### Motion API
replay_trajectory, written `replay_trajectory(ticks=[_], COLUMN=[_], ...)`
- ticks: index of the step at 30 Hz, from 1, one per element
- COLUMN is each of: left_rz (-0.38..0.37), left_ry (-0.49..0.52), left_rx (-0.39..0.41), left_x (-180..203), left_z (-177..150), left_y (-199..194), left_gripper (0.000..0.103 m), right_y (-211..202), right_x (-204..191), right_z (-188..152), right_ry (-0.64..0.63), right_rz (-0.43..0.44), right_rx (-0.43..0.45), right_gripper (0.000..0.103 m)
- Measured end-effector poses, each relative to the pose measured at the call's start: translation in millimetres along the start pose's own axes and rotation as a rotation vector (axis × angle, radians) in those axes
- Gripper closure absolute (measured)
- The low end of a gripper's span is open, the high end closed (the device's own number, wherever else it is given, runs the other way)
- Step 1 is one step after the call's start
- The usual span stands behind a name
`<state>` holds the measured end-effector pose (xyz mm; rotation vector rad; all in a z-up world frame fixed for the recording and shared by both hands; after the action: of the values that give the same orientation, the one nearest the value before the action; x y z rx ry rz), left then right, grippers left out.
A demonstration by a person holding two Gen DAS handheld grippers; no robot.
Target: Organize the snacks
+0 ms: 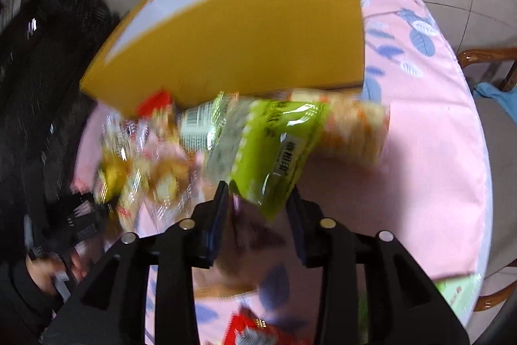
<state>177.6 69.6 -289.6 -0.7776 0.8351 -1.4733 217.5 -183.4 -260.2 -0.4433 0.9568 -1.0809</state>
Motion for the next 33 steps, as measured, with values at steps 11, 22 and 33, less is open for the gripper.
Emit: replay_trajectory(ticks=[11, 22, 33], left_rz=[-0.009, -0.007, -0.146], left_ry=[-0.01, -0.016, -0.002], left_rx=[0.004, 0.077, 0.187], left_x=[-1.2, 11.7, 73.9], left_z=[-0.6, 18.2, 38.8], left_y=[-0.1, -30.5, -88.5], left_gripper=[0.057, 0.059, 0.059], right_y=[25.9, -43.5, -105.1], right_x=[-24.1, -63.3, -67.4], right_z=[16.6, 2.3, -1.5], right_ry=[0.07, -0.267, -0.331], right_rz=[0.155, -0.068, -0.111], right_rx=[0.03, 0.139, 0.22], right_gripper=[0.088, 0.092, 0.102])
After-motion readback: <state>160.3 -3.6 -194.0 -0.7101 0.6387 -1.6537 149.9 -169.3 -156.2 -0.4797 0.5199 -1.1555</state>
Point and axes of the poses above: each gripper's, at about its wrist camera, not at the fingertips, and y roughly the way its jaws point, x to its right, z to its top, the point moved 7 cm from there along y, roughly the way its jaws point, and after that the axes turned 9 degrees about x, right-handed, at the moved point
